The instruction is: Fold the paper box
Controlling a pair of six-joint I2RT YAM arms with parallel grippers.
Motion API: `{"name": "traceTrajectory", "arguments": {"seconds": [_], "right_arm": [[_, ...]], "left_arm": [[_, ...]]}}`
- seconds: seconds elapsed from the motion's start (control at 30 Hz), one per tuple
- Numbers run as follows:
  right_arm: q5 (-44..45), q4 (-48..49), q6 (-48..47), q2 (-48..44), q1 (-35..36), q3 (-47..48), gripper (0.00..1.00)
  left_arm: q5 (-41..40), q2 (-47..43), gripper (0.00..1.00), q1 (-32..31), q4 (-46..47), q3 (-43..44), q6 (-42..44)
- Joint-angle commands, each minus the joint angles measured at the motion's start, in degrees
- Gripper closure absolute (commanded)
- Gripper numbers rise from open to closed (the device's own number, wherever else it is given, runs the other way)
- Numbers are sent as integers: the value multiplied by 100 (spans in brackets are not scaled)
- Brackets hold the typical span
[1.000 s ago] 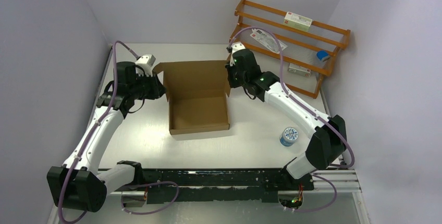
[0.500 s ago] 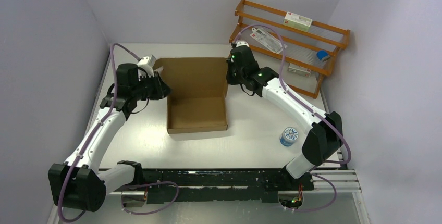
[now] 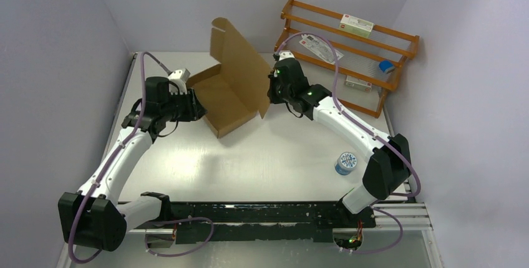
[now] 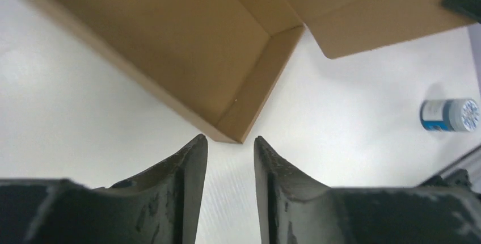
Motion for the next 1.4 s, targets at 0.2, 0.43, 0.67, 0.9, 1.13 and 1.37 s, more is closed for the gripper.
{"name": "traceTrajectory", "arguments": {"seconds": [0.2, 0.43, 0.67, 0.9, 1.13, 1.37], "right_arm": [[-252, -56, -2550, -420, -131, 92, 100], [-279, -424, -2967, -317, -189, 154, 100], [-269, -243, -2630, -366, -194, -9, 92], [-138, -105, -2519, -513, -198, -228, 74], [-51, -75, -2544, -535, -197, -453, 75], [-127, 109, -2709, -486, -197, -505, 82]], "left_arm": [[-1548, 134, 38, -10, 226, 723, 1206], [-763, 1523, 33, 350, 1182, 1211, 1339], [92, 2996, 32, 484, 836, 2079, 1841], [-192, 3471, 32, 485, 1103, 1775, 1914], [-104, 3850, 33, 511, 1046, 1848, 2010], [260, 3966, 38, 512, 895, 1645, 1850]]}}
